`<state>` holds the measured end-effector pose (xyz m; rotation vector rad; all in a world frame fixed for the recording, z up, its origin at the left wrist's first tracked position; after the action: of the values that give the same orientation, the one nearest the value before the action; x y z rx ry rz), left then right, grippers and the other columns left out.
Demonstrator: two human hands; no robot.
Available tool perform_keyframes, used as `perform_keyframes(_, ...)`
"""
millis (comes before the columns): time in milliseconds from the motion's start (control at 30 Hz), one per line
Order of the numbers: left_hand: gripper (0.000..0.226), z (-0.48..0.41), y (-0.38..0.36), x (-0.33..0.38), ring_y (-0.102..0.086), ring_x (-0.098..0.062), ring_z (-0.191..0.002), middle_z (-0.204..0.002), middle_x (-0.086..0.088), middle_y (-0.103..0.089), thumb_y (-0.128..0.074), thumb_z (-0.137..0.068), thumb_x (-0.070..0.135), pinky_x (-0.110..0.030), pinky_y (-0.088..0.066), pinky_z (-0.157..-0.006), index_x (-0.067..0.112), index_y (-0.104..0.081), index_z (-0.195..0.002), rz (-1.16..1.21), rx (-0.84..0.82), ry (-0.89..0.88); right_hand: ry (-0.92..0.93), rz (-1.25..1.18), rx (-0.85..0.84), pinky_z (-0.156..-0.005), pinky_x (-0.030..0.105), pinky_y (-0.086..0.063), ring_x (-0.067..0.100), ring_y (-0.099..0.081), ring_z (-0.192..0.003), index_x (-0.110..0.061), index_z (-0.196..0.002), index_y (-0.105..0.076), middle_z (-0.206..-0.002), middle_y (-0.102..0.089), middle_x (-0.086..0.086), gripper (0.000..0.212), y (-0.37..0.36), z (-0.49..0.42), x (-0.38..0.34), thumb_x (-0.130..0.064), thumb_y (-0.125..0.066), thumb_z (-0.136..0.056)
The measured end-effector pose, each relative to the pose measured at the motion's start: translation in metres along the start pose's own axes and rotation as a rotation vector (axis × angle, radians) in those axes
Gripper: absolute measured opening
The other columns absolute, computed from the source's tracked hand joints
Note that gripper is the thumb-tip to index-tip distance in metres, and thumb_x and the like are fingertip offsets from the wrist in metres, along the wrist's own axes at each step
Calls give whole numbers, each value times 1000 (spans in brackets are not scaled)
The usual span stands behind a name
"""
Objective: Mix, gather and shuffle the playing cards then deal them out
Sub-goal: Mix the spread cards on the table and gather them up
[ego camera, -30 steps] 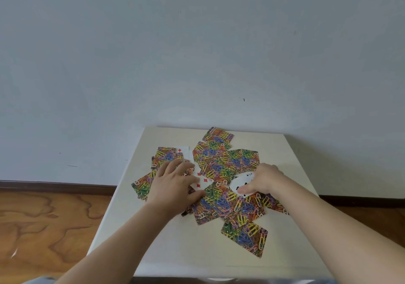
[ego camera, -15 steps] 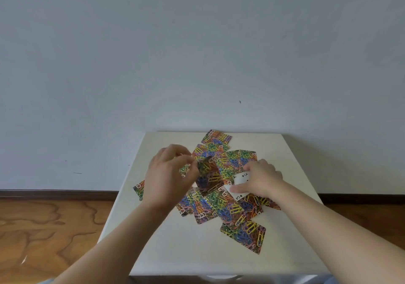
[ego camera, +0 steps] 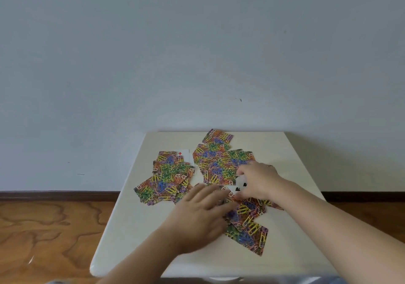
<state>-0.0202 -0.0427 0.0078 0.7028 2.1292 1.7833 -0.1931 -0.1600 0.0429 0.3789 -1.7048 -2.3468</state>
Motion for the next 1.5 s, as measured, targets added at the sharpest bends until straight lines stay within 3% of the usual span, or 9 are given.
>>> perform_keyframes(67,47,0,-8,6,-33,-18,-147,-156,10,-42,-33,-101,51,-44,-16,-123,39,-46,-145,51,-36,-2,84,-18,8,-106,42,-39,20,-45,-130,-28,-143,-45,-144,-43,-2,80,-5,4,3,-64,-66,-75)
perform_keyframes(233,31,10,-7,-3,-57,-14,-122,-128,11,-65,-53,-93,46,-33,-38,-110,34,-67,-119,99,103,-18,225,-30,-49,-113,40,-30,16,-36,-137,-36,-147,-40,-148,-39,-11,74,-3,5,28,-54,-69,-81)
perform_keyframes(567,32,10,-8,-2,-54,-11,-123,-126,14,-62,-57,-88,40,-32,-36,-111,35,-63,-119,106,113,35,207,13,-37,-77,34,-34,14,-45,-94,-37,-98,-49,-97,-50,-16,65,4,-26,29,-72,-79,-52)
perform_keyframes(667,31,10,-6,-2,-54,-12,-124,-128,12,-62,-54,-91,39,-33,-37,-110,33,-64,-120,149,103,36,239,-99,-1,-69,31,-33,13,-50,-86,-40,-102,-50,-87,-50,-18,60,5,-26,27,-61,-83,-57)
perform_keyframes(767,27,9,-4,-7,-53,-13,-122,-128,10,-62,-53,-94,34,-31,-36,-108,32,-66,-118,249,171,72,291,-393,61,-64,29,-43,17,-61,-78,-40,-83,-64,-80,-63,-7,22,12,-21,27,-37,-83,-72)
perform_keyframes(933,33,-9,10,-52,-53,-15,-122,-130,5,-59,-46,-99,39,-41,-40,-107,27,-65,-123,239,278,348,384,-581,154,-73,29,-53,4,-63,-76,-40,-80,-70,-83,-70,-13,11,32,-2,30,-33,-78,-78)
perform_keyframes(1167,51,-73,22,-145,-40,-26,-136,-149,-2,-44,-50,-97,51,-47,-30,-113,33,-45,-144,110,-139,656,504,-294,-62,-79,20,-46,-9,-52,-94,-44,-88,-66,-95,-57,-26,49,12,3,17,-85,-65,-60)
perform_keyframes(1367,59,-113,24,-159,-46,-30,-128,-139,-5,-46,-69,-82,58,-51,-35,-109,38,-50,-134,-1,-441,483,507,-333,-6,-89,26,-46,-10,-47,-100,-44,-98,-64,-103,-49,-29,46,1,-24,0,-79,-62,-68)
perform_keyframes(1500,55,-124,25,-162,-50,-29,-120,-130,-5,-52,-73,-78,57,-47,-41,-101,31,-53,-122,-84,-521,441,542,-164,105,-112,34,-24,4,-29,-134,-46,-131,-44,-147,-27,-17,56,-6,-38,-7,-75,-46,-82)
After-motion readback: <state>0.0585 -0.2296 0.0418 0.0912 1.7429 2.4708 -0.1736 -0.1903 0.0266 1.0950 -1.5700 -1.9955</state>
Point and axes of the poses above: each hand's wrist, its own z-axis away from the middle knuckle, its own y-axis out of the back of the hand, x = y × z, the point moved 2 cm from there along -z, towards the middle knuckle
